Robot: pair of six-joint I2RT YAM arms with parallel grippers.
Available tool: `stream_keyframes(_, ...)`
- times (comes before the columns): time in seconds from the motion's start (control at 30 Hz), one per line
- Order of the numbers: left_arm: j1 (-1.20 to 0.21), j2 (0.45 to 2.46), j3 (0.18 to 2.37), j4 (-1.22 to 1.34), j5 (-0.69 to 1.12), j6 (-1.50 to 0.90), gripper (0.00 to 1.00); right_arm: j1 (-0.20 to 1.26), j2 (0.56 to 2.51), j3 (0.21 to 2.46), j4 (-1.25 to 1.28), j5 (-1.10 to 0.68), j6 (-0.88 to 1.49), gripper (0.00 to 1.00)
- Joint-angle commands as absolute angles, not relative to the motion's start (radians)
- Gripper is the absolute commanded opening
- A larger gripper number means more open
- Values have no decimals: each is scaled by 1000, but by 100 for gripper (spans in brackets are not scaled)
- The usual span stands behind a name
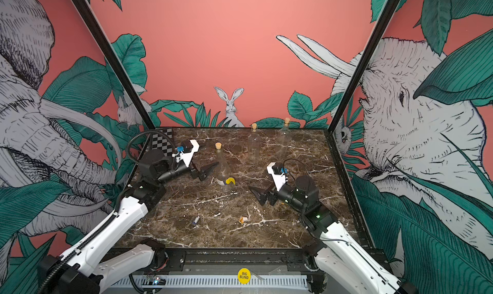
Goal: Remove the label from the bottle
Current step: Place the bottle at the center of the board, then adjust the bottle at the center of the board.
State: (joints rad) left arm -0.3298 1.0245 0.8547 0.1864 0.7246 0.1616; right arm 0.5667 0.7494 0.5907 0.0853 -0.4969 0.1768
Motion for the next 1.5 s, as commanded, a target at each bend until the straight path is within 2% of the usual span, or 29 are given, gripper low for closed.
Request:
stream_keyframes(0.0,-233,1108,905,126,1102,191,99,561,792,639,132,-607,191,99)
stream_keyframes(0.1,-217,1226,1014,-38,1250,295,97,562,835,673,111,-647,185,99)
stream_keyframes(0.2,-218,1316,1114,-212,1299,436,94,562,857,699,79,-657,168,99)
stream_keyframes(0.47,-224,1437,1121,-57,1301,413,94,561,874,700,71,-638,178,99)
stream_keyframes(0.67,-289,1506,1134,39,1234,414,93,561,890,701,83,-631,190,99)
stream_keyframes(0.9,-320,1566,1096,287,1220,260,90,561,883,705,69,-622,184,99)
stream_keyframes(1.27,-332,1580,1023,416,1221,210,71,562,882,698,57,-601,190,99)
stream_keyframes(1.47,-342,1567,990,448,1206,208,66,562,899,707,55,-599,195,99)
